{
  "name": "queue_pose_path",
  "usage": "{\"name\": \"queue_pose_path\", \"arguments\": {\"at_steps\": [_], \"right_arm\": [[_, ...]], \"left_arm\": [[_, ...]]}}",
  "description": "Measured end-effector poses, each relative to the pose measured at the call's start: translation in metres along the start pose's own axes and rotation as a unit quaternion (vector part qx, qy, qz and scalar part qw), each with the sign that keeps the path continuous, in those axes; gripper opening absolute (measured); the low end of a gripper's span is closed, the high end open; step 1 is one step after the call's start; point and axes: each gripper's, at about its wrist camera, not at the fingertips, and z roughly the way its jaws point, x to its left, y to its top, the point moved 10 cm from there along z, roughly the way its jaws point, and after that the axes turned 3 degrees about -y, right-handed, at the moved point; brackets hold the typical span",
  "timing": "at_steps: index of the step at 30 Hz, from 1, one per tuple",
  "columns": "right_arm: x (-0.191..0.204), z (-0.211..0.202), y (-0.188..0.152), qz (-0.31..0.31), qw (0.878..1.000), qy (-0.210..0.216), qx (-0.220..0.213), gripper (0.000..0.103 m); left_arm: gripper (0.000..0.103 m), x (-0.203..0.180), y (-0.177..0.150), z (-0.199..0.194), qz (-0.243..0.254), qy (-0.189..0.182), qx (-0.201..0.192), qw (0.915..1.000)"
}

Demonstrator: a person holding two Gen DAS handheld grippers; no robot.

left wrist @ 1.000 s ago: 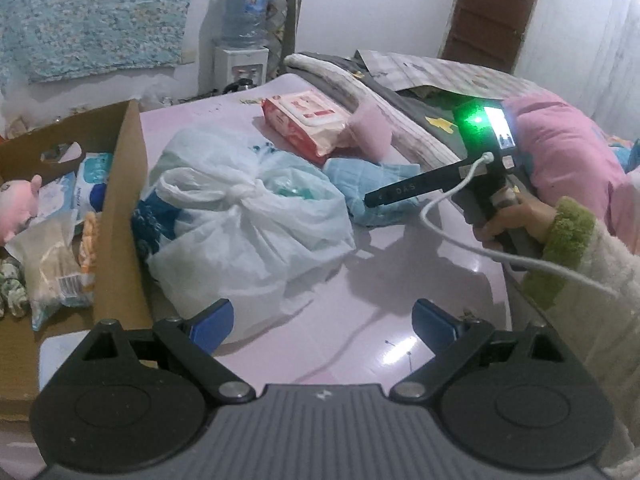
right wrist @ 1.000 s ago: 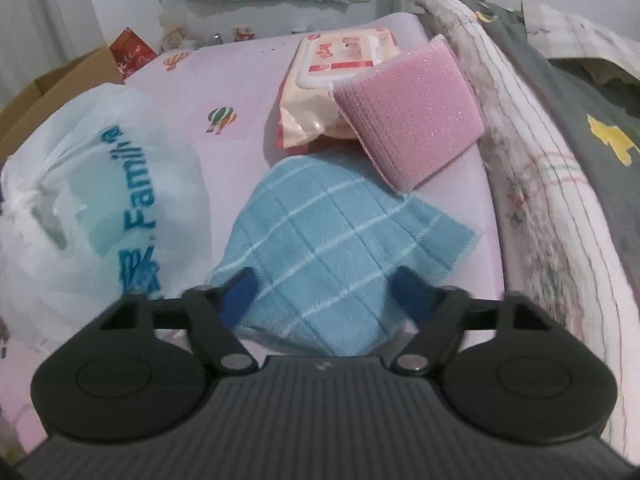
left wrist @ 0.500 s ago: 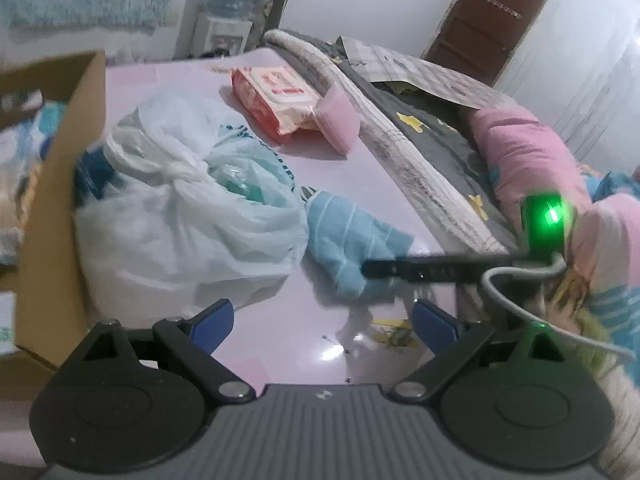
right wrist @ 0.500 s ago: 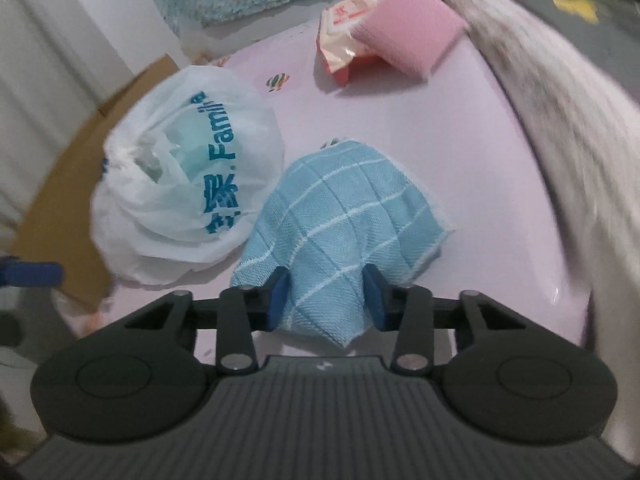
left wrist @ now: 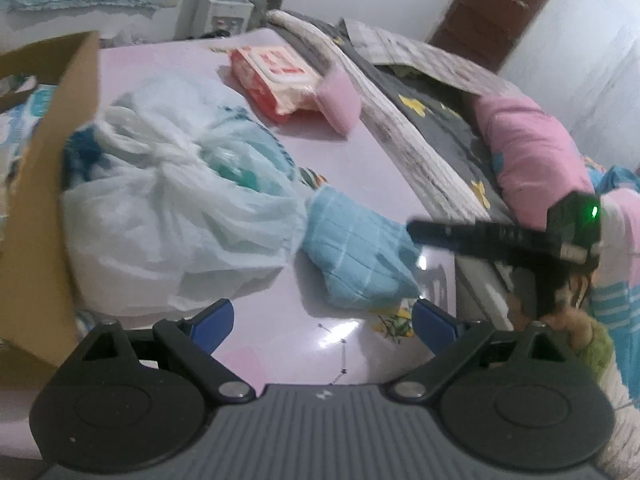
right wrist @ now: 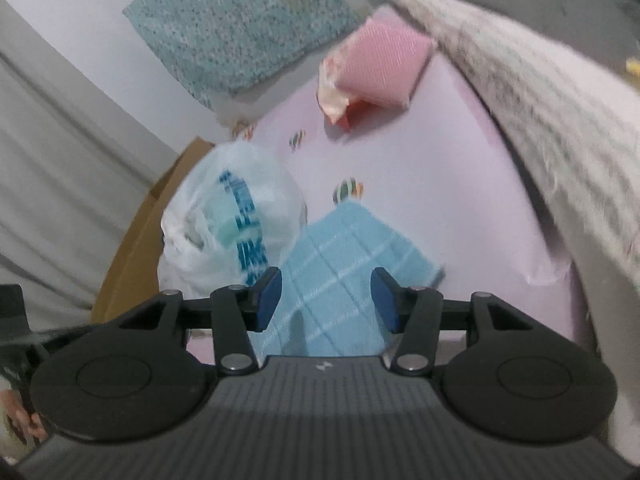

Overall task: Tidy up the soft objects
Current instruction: 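Grasp the light blue towel with the left gripper while the right gripper presses on it, then grasp the pink sponge with the right gripper while the left gripper holds the blue towel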

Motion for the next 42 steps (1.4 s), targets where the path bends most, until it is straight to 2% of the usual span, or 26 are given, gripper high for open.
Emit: {"name": "queue_pose_path", "arguments": {"at_steps": [4, 6, 8, 11, 16, 20, 24, 26, 27, 30, 31, 35, 37, 39, 42], "right_arm": [[-0.003, 0.006, 0.012, 0.012, 1.0, -0.006, -0.015, 0.049], [-0.011, 0.019, 0.009, 0.027, 0.999, -0.024, 0.002, 0.046], [-0.018, 0.032, 0.0, 0.042, 0.998, -0.035, 0.03, 0.036], [-0.013, 0.038, -0.014, 0.064, 0.996, -0.006, 0.054, 0.033], [-0.004, 0.038, -0.029, 0.064, 0.995, 0.007, 0.075, 0.033], [-0.002, 0.036, -0.034, 0.083, 0.992, 0.026, 0.095, 0.033], [-0.001, 0.03, -0.028, 0.077, 0.991, 0.026, 0.105, 0.036], [0.001, 0.026, -0.013, 0.065, 0.993, 0.022, 0.095, 0.039], [0.002, 0.024, -0.003, 0.059, 0.994, 0.019, 0.085, 0.041], [0.007, 0.021, 0.038, 0.037, 0.998, 0.007, 0.05, 0.054], [0.009, 0.023, 0.052, 0.025, 0.999, -0.002, 0.037, 0.062], [0.017, 0.044, 0.111, -0.043, 0.998, -0.049, -0.012, 0.081], [0.015, 0.061, 0.136, -0.064, 0.995, -0.075, -0.026, 0.082], [0.006, 0.082, 0.158, -0.043, 0.995, -0.085, -0.025, 0.083], [-0.017, 0.105, 0.184, 0.047, 0.994, -0.091, -0.022, 0.084]], "left_arm": [[0.096, -0.016, -0.004, 0.032, 0.014, -0.006, 0.019, 0.9997], [0.096, -0.021, -0.004, 0.047, 0.025, -0.005, 0.02, 0.9995], [0.096, -0.023, -0.002, 0.061, 0.033, 0.008, 0.021, 0.9992], [0.096, -0.023, 0.001, 0.079, 0.045, 0.029, 0.02, 0.9984], [0.096, -0.023, 0.004, 0.101, 0.065, 0.054, 0.026, 0.9961], [0.088, -0.017, 0.006, 0.115, 0.08, 0.079, 0.029, 0.9932], [0.08, -0.014, 0.004, 0.123, 0.075, 0.077, 0.034, 0.9936], [0.074, -0.014, 0.004, 0.122, 0.077, 0.077, 0.026, 0.9937], [0.068, -0.014, 0.003, 0.121, 0.08, 0.075, 0.024, 0.9937], [0.058, -0.013, 0.003, 0.117, 0.074, 0.065, 0.022, 0.9949], [0.055, -0.012, 0.003, 0.116, 0.071, 0.062, 0.022, 0.9953], [0.048, -0.007, 0.0, 0.11, 0.049, 0.046, 0.022, 0.9975], [0.047, -0.005, -0.001, 0.108, 0.041, 0.04, 0.021, 0.9982], [0.046, -0.004, -0.002, 0.106, 0.036, 0.035, 0.021, 0.9985], [0.046, -0.003, -0.003, 0.104, 0.032, 0.031, 0.021, 0.9988]]}}
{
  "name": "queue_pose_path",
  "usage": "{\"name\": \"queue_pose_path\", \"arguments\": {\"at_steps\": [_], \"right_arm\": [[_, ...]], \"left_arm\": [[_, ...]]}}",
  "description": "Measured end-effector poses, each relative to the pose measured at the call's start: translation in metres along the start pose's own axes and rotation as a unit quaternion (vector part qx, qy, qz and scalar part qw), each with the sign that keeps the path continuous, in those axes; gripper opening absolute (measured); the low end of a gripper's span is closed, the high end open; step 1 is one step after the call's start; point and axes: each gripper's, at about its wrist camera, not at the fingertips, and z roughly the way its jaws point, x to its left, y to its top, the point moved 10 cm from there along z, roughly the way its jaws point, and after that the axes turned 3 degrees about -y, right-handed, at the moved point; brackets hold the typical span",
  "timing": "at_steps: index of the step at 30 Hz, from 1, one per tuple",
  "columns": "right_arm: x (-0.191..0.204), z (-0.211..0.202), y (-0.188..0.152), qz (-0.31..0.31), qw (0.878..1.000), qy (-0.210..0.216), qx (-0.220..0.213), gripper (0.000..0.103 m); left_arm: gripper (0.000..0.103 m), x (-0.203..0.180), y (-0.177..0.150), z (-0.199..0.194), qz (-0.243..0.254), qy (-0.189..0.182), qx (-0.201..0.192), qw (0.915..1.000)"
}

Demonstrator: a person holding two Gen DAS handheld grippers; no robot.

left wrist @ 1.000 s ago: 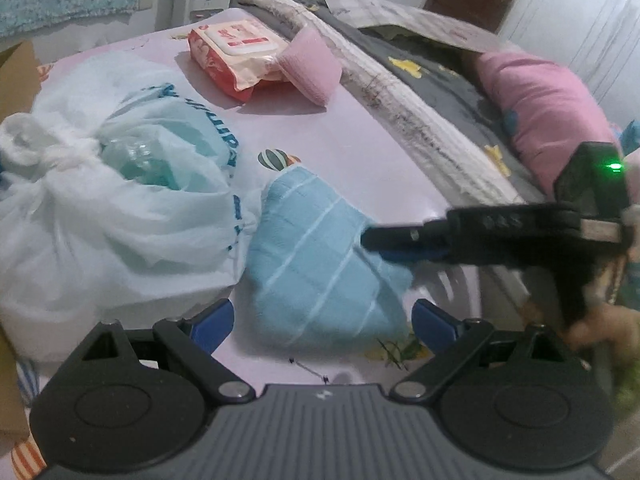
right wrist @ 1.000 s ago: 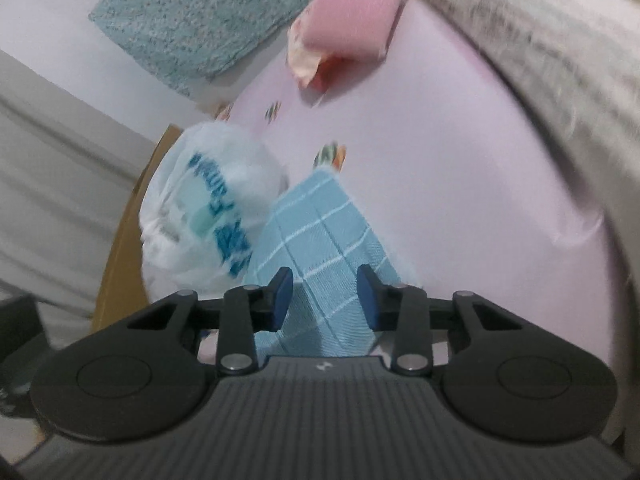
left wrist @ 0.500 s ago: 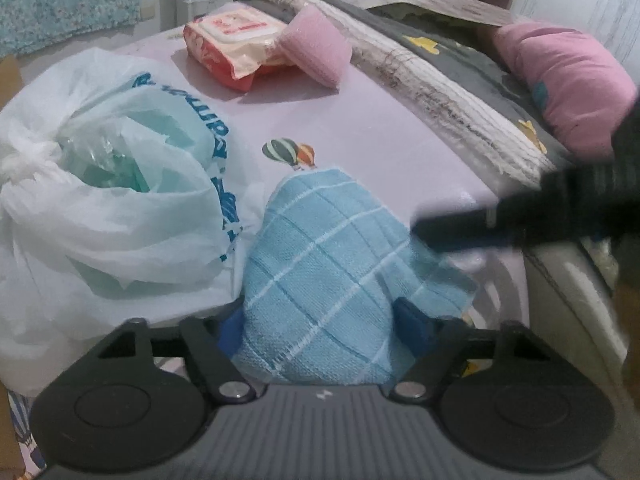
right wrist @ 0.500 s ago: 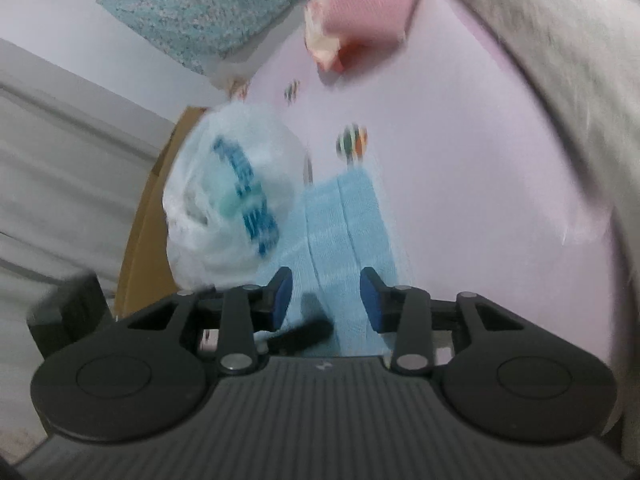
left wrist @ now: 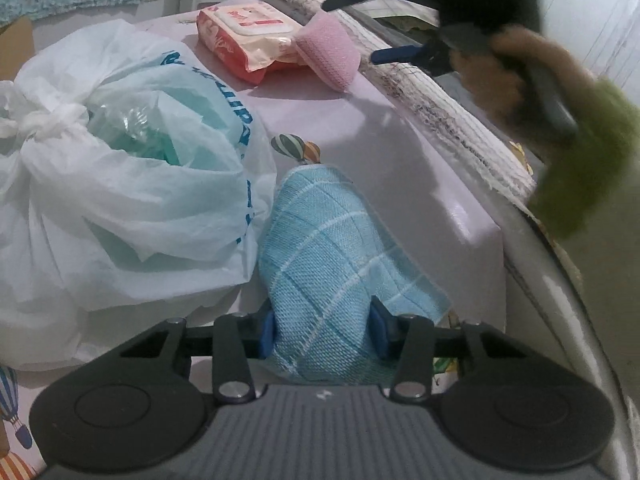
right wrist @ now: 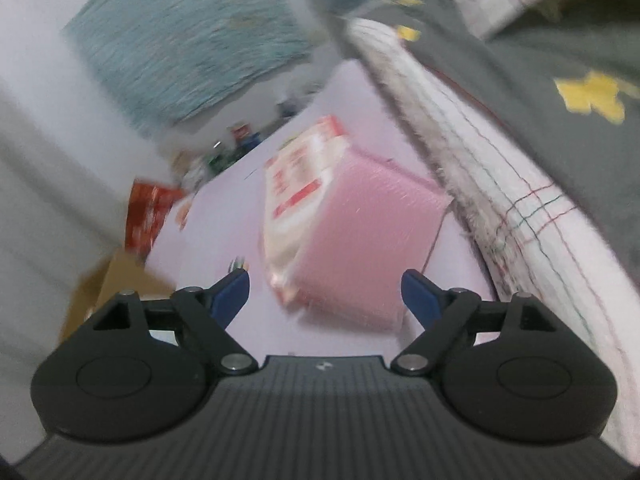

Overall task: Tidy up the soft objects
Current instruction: 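Grasp the pink sponge with the right gripper while the left gripper holds the blue towel, then carry the blue towel and pink sponge with both grippers over the box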

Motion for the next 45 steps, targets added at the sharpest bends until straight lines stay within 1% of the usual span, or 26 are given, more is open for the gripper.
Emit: {"name": "queue_pose_path", "arguments": {"at_steps": [2, 3, 4, 6, 9, 12, 13, 15, 16, 18, 19, 20, 22, 25, 28, 31, 35, 38, 41, 43, 45], "right_arm": [[-0.011, 0.015, 0.012, 0.061, 0.998, 0.002, 0.01, 0.089], [-0.016, 0.022, 0.016, 0.085, 0.996, -0.005, 0.017, 0.089], [-0.014, 0.031, 0.017, 0.096, 0.995, -0.009, 0.022, 0.09], [-0.015, 0.044, 0.019, 0.101, 0.994, -0.022, 0.034, 0.09], [-0.02, 0.058, 0.019, 0.11, 0.992, -0.045, 0.039, 0.092], [-0.022, 0.061, 0.021, 0.12, 0.992, -0.037, 0.026, 0.092], [-0.024, 0.059, 0.021, 0.126, 0.991, -0.035, 0.02, 0.089], [-0.029, 0.057, 0.02, 0.136, 0.99, -0.04, 0.012, 0.074], [-0.035, 0.055, 0.02, 0.14, 0.989, -0.044, 0.01, 0.064], [-0.041, 0.045, 0.018, 0.161, 0.987, -0.031, 0.001, 0.053], [-0.045, 0.04, 0.016, 0.166, 0.986, -0.028, -0.005, 0.044], [-0.048, 0.031, 0.015, 0.168, 0.985, -0.026, -0.012, 0.031], [-0.052, 0.014, 0.008, 0.173, 0.985, -0.02, -0.02, 0.029], [-0.054, -0.02, -0.007, 0.17, 0.985, 0.001, -0.036, 0.029], [-0.053, -0.06, -0.026, 0.176, 0.982, 0.038, -0.05, 0.029], [-0.052, -0.1, -0.048, 0.188, 0.977, 0.085, -0.062, 0.029], [-0.053, -0.145, -0.082, 0.213, 0.964, 0.145, -0.065, 0.029], [-0.045, -0.164, -0.104, 0.223, 0.955, 0.184, -0.059, 0.029], [-0.026, -0.174, -0.119, 0.222, 0.947, 0.225, -0.054, 0.029], [-0.009, -0.179, -0.125, 0.209, 0.945, 0.245, -0.051, 0.029], [0.014, -0.183, -0.13, 0.194, 0.943, 0.267, -0.044, 0.029]], "left_arm": [[0.046, 0.0, 0.0, 0.0, -0.001, -0.001, 0.0, 1.0], [0.046, 0.001, 0.0, 0.0, -0.002, -0.002, 0.0, 1.0], [0.046, 0.001, 0.001, 0.0, -0.002, -0.003, 0.0, 1.0], [0.046, 0.001, 0.0, 0.0, -0.005, -0.006, 0.0, 1.0], [0.046, 0.002, 0.001, 0.001, -0.007, -0.007, 0.0, 0.9999], [0.046, 0.002, 0.001, 0.002, -0.006, -0.006, -0.001, 1.0], [0.046, 0.003, 0.001, 0.002, -0.007, -0.006, -0.002, 1.0], [0.045, 0.003, 0.002, 0.002, -0.008, -0.005, -0.003, 0.9999], [0.045, 0.002, 0.001, 0.001, -0.008, -0.005, -0.004, 0.9999], [0.044, 0.002, 0.001, 0.001, -0.008, -0.004, -0.006, 0.9999], [0.042, 0.001, 0.001, 0.001, -0.007, -0.004, -0.007, 0.9999], [0.041, 0.0, 0.0, -0.001, -0.006, -0.005, -0.008, 0.9999], [0.038, -0.003, 0.0, -0.003, -0.001, -0.009, -0.01, 0.9999], [0.035, -0.008, -0.001, -0.007, 0.0, -0.024, -0.01, 0.9997], [0.033, -0.011, -0.003, -0.013, 0.002, -0.03, -0.012, 0.9995], [0.033, -0.017, -0.003, -0.025, 0.01, -0.04, -0.016, 0.999], [0.033, -0.027, -0.005, -0.05, 0.02, -0.068, -0.016, 0.9973], [0.033, -0.033, -0.005, -0.079, 0.016, -0.098, -0.023, 0.9948], [0.033, -0.031, -0.002, -0.109, 0.005, -0.114, -0.037, 0.9928], [0.033, -0.022, 0.004, -0.135, -0.003, -0.111, -0.057, 0.9922], [0.033, -0.004, 0.012, -0.165, -0.018, -0.096, -0.083, 0.9918]]}}
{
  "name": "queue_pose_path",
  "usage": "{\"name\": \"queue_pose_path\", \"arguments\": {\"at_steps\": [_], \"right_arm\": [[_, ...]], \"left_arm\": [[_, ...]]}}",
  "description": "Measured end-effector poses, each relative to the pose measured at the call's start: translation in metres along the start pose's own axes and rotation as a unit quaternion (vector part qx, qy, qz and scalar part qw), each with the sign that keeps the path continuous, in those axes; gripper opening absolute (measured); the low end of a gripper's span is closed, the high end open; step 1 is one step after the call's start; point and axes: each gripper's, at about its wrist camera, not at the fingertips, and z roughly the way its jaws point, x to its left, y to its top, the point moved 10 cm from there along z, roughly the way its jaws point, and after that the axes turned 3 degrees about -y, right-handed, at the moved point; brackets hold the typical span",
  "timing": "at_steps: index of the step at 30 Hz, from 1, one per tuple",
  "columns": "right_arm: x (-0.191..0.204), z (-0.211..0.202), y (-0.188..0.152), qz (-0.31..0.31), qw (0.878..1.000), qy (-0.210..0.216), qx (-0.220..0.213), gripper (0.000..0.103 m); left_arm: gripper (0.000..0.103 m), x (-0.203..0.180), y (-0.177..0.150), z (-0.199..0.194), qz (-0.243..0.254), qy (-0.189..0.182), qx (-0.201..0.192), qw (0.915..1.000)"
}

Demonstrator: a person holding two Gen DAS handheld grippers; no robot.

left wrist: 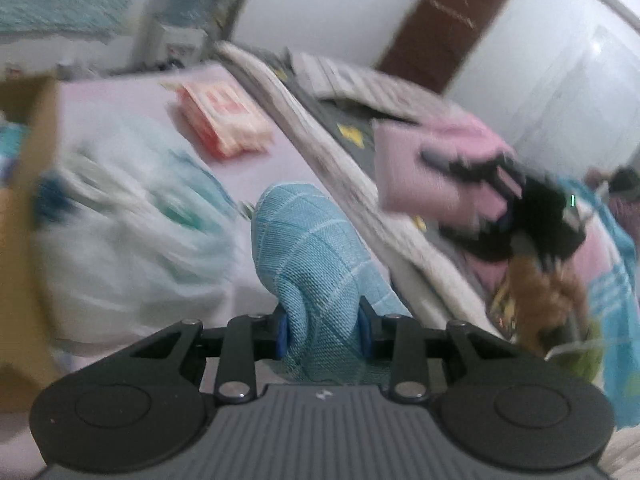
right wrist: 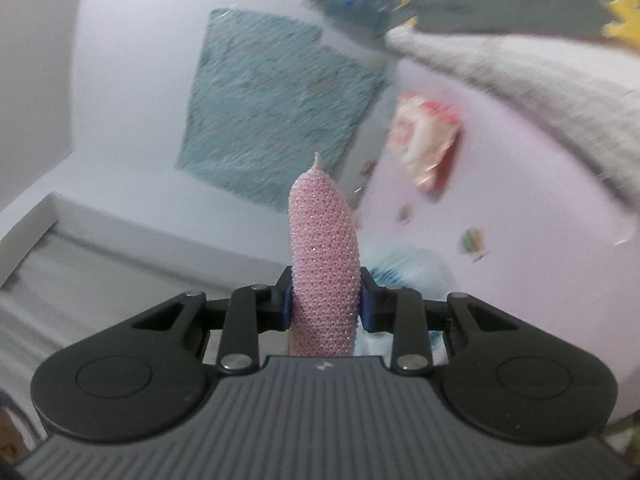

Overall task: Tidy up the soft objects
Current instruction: 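Carry the blue towel and pink sponge with both grippers over the box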

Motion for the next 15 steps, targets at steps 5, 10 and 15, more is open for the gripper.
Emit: {"name": "queue_pose_path", "arguments": {"at_steps": [5, 10, 15], "right_arm": [[0.042, 0.041, -0.032, -0.024, 0.997, 0.049, 0.059, 0.029], [0.078, 0.095, -0.068, -0.04, 0.988, 0.082, 0.122, 0.029], [0.103, 0.129, -0.107, -0.051, 0.979, 0.086, 0.177, 0.029]], "left_arm": [[0.033, 0.06, 0.028, -0.088, -0.053, 0.08, -0.075, 0.9926], [0.033, 0.132, 0.039, -0.162, -0.078, 0.224, -0.127, 0.9631], [0.033, 0.193, 0.038, -0.187, -0.042, 0.361, -0.088, 0.9275]]}}
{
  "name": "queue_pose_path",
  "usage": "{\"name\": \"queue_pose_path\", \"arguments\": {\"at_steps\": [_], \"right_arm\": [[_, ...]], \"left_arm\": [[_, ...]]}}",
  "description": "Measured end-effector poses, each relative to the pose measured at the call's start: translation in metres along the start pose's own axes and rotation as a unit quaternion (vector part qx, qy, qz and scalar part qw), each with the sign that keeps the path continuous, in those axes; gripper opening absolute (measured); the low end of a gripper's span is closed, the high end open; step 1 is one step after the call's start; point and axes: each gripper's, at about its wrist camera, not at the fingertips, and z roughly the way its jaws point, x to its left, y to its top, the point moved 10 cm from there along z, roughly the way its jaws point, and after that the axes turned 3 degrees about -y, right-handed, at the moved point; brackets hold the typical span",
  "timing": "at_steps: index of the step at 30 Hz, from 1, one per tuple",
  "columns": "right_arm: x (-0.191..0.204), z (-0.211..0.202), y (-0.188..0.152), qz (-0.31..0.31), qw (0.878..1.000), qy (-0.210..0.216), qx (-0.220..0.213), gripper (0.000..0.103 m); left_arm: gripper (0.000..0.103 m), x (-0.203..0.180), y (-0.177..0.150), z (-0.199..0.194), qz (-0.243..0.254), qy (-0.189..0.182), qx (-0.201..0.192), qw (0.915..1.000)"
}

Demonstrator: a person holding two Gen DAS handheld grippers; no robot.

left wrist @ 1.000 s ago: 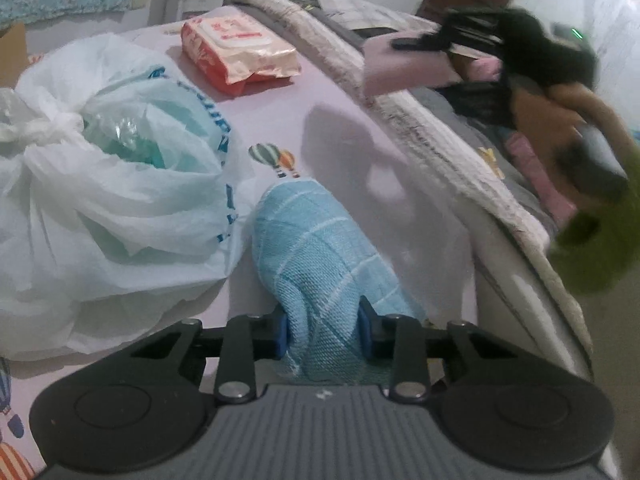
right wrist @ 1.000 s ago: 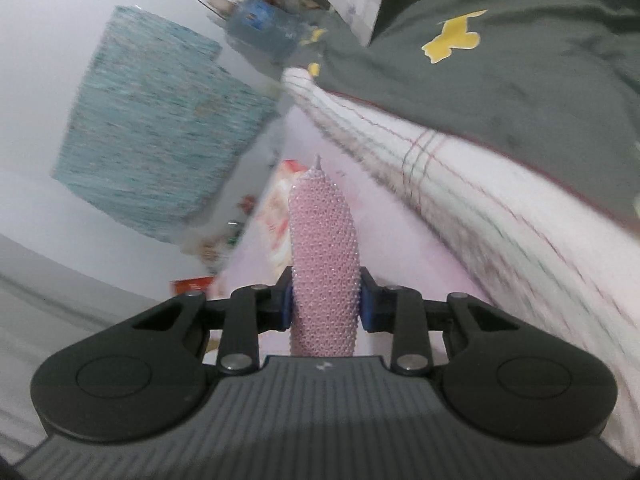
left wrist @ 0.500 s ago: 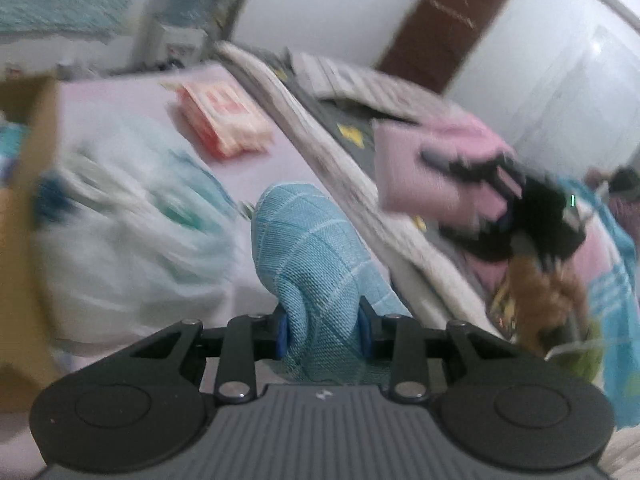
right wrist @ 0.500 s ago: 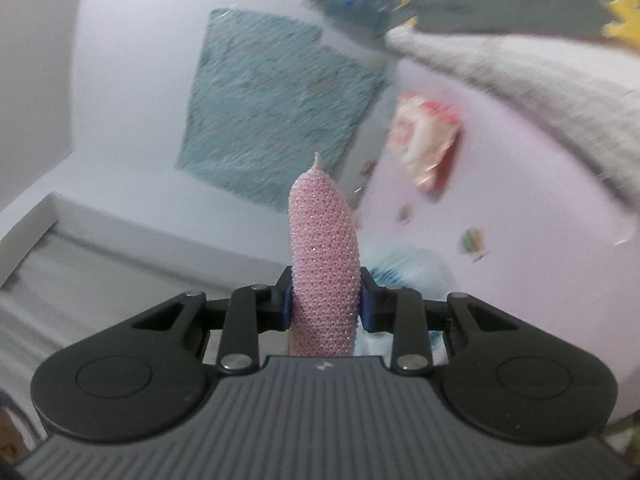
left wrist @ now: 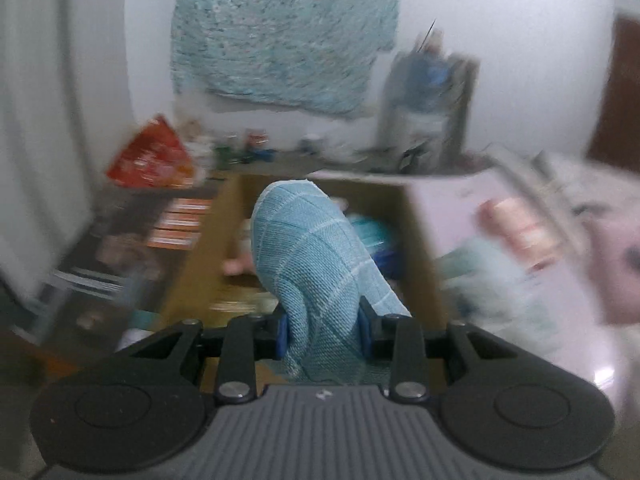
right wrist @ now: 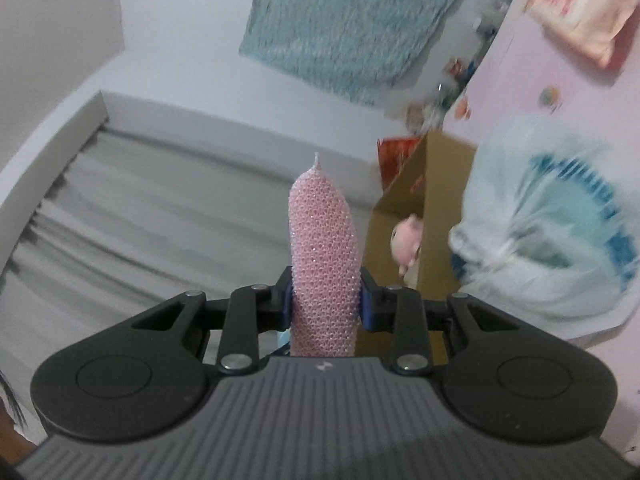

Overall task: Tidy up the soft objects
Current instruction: 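Carry the blue towel and pink sponge with both grippers over the box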

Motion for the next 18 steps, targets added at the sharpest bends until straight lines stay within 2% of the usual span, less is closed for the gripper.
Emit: {"name": "queue_pose_path", "arguments": {"at_steps": [4, 8, 14, 18], "right_arm": [[0.004, 0.028, -0.013, 0.0, 0.999, -0.012, 0.032, 0.029], [0.015, 0.054, -0.027, -0.013, 0.998, -0.029, 0.061, 0.029], [0.027, 0.122, -0.036, -0.038, 0.99, -0.067, 0.12, 0.03], [0.022, 0.185, -0.055, -0.038, 0.978, -0.105, 0.176, 0.03]], "left_arm": [[0.034, 0.013, -0.016, 0.047, 0.066, 0.047, 0.069, 0.9944], [0.034, 0.02, -0.035, 0.083, 0.111, 0.056, 0.133, 0.9834], [0.034, 0.042, -0.076, 0.093, 0.152, 0.053, 0.194, 0.9676], [0.034, 0.051, -0.083, 0.096, 0.157, 0.064, 0.208, 0.9633]]}}
